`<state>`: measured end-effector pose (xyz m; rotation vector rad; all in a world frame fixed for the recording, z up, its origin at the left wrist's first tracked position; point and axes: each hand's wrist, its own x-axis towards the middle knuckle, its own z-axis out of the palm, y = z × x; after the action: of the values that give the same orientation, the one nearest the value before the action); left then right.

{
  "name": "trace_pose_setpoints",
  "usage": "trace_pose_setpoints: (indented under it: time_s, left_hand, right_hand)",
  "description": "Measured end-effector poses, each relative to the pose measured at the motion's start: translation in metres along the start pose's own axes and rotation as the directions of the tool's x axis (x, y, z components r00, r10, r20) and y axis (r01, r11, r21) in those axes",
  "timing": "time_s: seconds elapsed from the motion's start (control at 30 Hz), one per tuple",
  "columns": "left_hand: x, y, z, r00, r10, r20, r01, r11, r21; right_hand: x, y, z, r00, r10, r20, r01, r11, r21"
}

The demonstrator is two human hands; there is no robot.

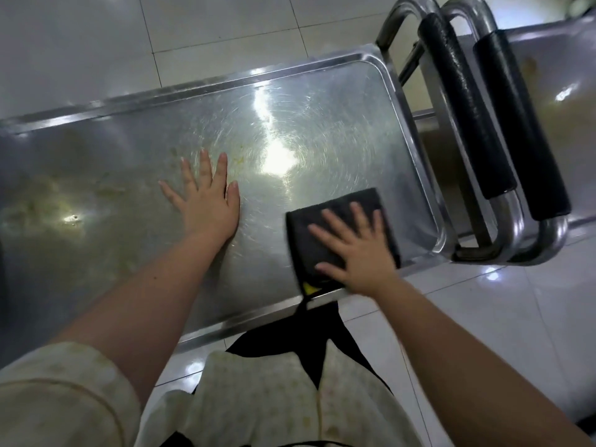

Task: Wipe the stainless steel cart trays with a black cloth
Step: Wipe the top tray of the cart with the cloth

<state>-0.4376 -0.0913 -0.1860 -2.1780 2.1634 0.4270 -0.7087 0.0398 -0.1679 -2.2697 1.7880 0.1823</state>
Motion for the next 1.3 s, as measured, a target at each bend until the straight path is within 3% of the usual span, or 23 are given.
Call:
trace_pose_setpoints:
  time_s: [0.1, 0.2, 0.27, 0.33, 0.4, 0.47, 0.53, 0.7, 0.87, 0.97, 1.17, 1.3]
  left_hand:
    - [0.0, 0.004, -0.001, 1.0, 0.008, -0.001, -0.008, 1.0, -0.002]
    - [0.0, 0.009, 0.0, 1.0, -0.003, 0.021, 0.002, 0.999, 0.041]
    - [0.001, 0.008, 0.0, 0.999, -0.015, 0.041, 0.012, 0.998, 0.062]
    - [0.001, 0.006, -0.002, 0.998, -0.014, 0.055, 0.011, 0.998, 0.064]
    - [0.002, 0.003, -0.004, 0.996, -0.006, 0.085, 0.002, 0.999, 0.047]
    - [0.004, -0.004, -0.006, 0.994, 0.027, 0.108, -0.033, 0.998, 0.051]
    - [0.006, -0.021, -0.012, 0.994, 0.042, 0.104, -0.049, 0.997, 0.067]
    - [0.013, -0.1, -0.028, 0.997, -0.077, 0.026, 0.076, 0.996, 0.054]
    - [0.017, -0.137, -0.027, 0.999, -0.01, 0.046, 0.006, 0.996, 0.094]
    - [0.019, -0.138, -0.022, 1.0, 0.001, 0.021, -0.002, 0.998, 0.07]
    - [0.02, -0.143, -0.014, 0.999, 0.026, -0.036, -0.024, 0.998, 0.052]
    - [0.021, -0.145, -0.011, 0.998, 0.036, -0.051, -0.034, 0.999, 0.036]
  right_hand:
    - [-0.026, 0.076, -0.008, 0.962, 0.266, 0.063, -0.265, 0.964, -0.025]
    - [-0.031, 0.08, -0.01, 0.943, 0.313, 0.109, -0.31, 0.95, -0.044]
    - [-0.023, 0.038, -0.007, 0.965, 0.235, 0.113, -0.23, 0.972, -0.056]
    - [-0.014, -0.024, -0.001, 0.995, 0.034, 0.097, -0.03, 0.999, -0.042]
    - [-0.004, -0.083, 0.009, 0.986, -0.148, 0.08, 0.153, 0.987, -0.054]
    - [0.005, -0.117, 0.012, 0.975, -0.21, 0.074, 0.214, 0.976, -0.048]
    - [0.007, -0.125, 0.013, 0.975, -0.219, 0.047, 0.22, 0.975, -0.032]
    - [0.001, -0.113, 0.011, 0.966, -0.254, 0.046, 0.256, 0.965, -0.055]
    - [0.021, -0.114, 0.009, 0.961, -0.252, 0.111, 0.262, 0.962, -0.082]
    - [0.086, -0.109, -0.008, 0.973, -0.224, 0.064, 0.23, 0.966, -0.121]
    - [0.266, -0.111, -0.051, 0.999, -0.019, 0.046, 0.027, 0.986, -0.162]
    - [0.259, -0.118, -0.046, 0.996, -0.043, 0.078, 0.052, 0.992, -0.118]
